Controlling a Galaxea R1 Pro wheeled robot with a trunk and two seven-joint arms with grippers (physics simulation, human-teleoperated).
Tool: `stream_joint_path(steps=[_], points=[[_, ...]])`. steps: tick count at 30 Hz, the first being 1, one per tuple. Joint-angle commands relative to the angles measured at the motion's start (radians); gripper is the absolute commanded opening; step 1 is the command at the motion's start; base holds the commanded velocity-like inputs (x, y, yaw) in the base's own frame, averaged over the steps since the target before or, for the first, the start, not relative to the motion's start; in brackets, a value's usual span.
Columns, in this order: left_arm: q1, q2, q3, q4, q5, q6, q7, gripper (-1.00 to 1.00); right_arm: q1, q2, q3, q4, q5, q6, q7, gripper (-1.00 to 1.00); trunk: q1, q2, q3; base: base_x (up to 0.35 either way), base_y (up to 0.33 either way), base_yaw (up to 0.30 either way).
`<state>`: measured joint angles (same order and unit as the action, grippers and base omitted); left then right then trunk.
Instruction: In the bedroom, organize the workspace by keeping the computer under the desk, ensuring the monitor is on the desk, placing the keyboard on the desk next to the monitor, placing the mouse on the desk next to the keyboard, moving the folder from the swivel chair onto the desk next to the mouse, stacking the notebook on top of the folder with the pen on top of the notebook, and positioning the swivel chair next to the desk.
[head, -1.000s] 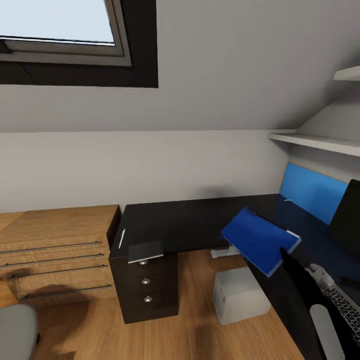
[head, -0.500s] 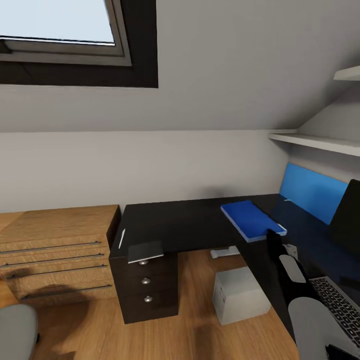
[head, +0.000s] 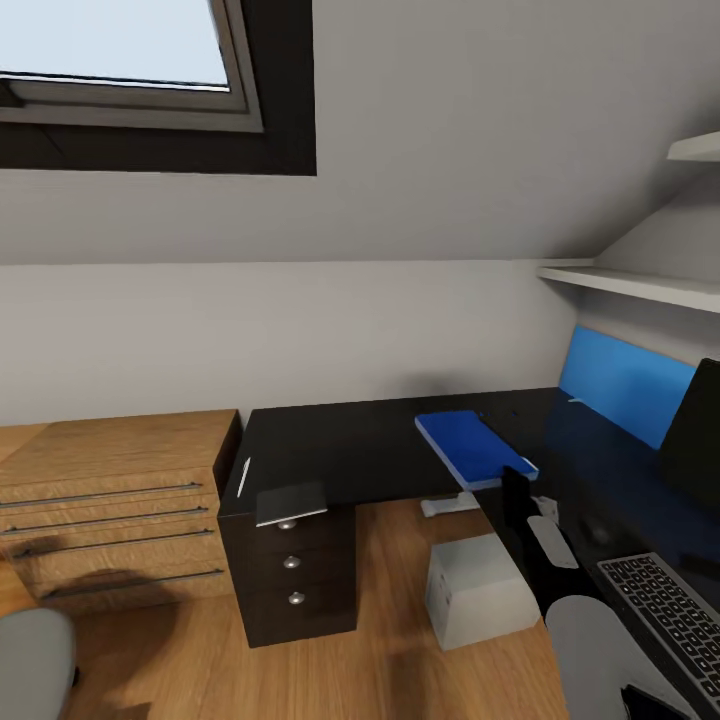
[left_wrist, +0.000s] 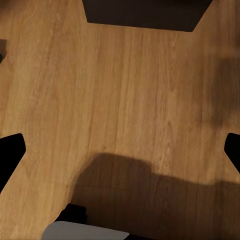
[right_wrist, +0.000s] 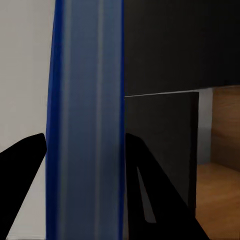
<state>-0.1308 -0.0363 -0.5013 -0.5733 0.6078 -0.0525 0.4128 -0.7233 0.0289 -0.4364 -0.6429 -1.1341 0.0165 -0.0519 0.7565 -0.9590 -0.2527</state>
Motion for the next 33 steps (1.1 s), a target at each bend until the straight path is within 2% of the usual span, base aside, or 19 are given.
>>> stream_joint_path(steps=[1, 5, 12, 16, 18, 20, 21, 22, 26, 28, 30, 33], points=[[-0.001, 0.001, -0.008, 0.0, 0.01, -0.006, 0.008, 1.0, -0.001, 0.002, -0.003, -0.002, -0.009, 0.002, 0.003, -1.0, 0.0, -0.001, -0.001, 0.0, 0.0, 0.0], [-0.001, 0.001, -0.008, 0.0, 0.01, -0.006, 0.007, 1.0, -0.001, 0.006, -0.004, 0.003, -0.008, 0.002, 0.044, -1.0, 0.0, -0.001, -0.001, 0.0, 0.0, 0.0], [-0.001, -0.003, -0.007, -0.004, 0.009, -0.007, 0.006, 1.0, -0.001, 0.007, -0.004, 0.028, -0.007, 0.003, 0.058, -1.0, 0.0, -0.001, -0.001, 0.0, 0.0, 0.0], [0.0, -0.002, -0.005, -0.057, 0.009, -0.004, 0.004, 1.0, -0.001, 0.007, -0.004, 0.044, -0.003, 0.001, 0.068, -1.0, 0.0, -0.001, -0.001, 0.0, 0.0, 0.0], [0.0, 0.002, -0.005, -0.11, 0.01, 0.002, 0.003, 1.0, -0.001, 0.006, -0.003, 0.045, 0.0, 0.0, 0.07, -1.0, 0.0, -0.001, -0.001, 0.0, 0.0, 0.0], [0.002, 0.026, -0.005, -0.237, 0.01, 0.029, 0.003, 1.0, -0.001, 0.005, -0.003, 0.046, 0.002, -0.001, 0.071, -1.0, 0.0, -0.001, -0.001, 0.0, 0.0, 0.0], [0.006, 0.033, -0.006, -0.27, 0.011, 0.04, 0.003, 1.0, -0.001, 0.004, -0.002, 0.046, 0.003, -0.001, 0.071, -1.0, 0.0, -0.001, -0.001, 0.0, 0.0, 0.0], [0.024, 0.048, -0.007, -0.337, 0.012, 0.069, 0.003, 1.0, -0.001, 0.004, -0.002, 0.047, 0.003, -0.003, 0.072, -1.0, 0.0, -0.001, -0.001, 0.0, 0.0, 0.0], [0.09, 0.075, -0.02, -0.489, 0.011, 0.165, 0.003, 1.0, -0.001, 0.005, -0.001, 0.048, 0.003, -0.025, 0.071, -1.0, 0.0, -0.001, -0.001, 0.0, 0.0, 0.0], [0.125, 0.101, -0.029, -0.583, 0.011, 0.221, 0.003, 1.0, -0.001, 0.006, -0.002, 0.049, 0.001, -0.045, 0.071, -1.0, 0.0, -0.001, -0.001, 0.0, 0.0, 0.0], [0.142, 0.121, -0.06, -0.634, 0.013, 0.243, 0.003, 1.0, -0.001, 0.006, -0.002, 0.049, 0.001, -0.054, 0.071, -1.0, 0.0, -0.001, -0.001, 0.0, 0.0, 0.0], [0.149, 0.132, -0.077, -0.655, 0.016, 0.252, 0.003, 1.0, -0.001, 0.005, -0.002, 0.049, 0.001, -0.057, 0.071, -1.0, 0.0, -0.001, -0.001, 0.0, 0.0, 0.0]])
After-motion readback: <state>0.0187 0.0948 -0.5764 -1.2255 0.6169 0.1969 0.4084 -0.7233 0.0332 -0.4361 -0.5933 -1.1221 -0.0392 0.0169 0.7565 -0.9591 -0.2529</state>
